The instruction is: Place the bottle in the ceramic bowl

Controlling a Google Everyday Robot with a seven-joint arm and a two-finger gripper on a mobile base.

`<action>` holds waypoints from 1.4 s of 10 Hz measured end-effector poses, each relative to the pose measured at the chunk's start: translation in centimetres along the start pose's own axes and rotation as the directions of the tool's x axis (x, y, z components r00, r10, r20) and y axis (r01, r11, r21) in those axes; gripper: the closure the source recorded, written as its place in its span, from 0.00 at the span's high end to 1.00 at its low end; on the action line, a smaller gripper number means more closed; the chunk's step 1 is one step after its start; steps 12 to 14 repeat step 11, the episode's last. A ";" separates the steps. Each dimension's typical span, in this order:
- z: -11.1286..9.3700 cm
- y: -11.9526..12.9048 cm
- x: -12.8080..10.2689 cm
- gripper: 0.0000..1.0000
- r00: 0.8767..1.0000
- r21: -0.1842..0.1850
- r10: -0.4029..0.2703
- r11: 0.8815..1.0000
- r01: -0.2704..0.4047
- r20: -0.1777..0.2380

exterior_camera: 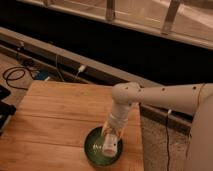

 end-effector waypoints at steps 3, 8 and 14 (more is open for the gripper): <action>0.0 -0.1 0.0 0.61 1.000 0.000 0.002 1.000 -0.002 0.001; 0.0 -0.1 0.0 0.80 1.000 0.000 0.002 1.000 -0.002 0.001; 0.0 -0.1 0.0 0.80 1.000 -0.001 0.002 1.000 -0.002 0.001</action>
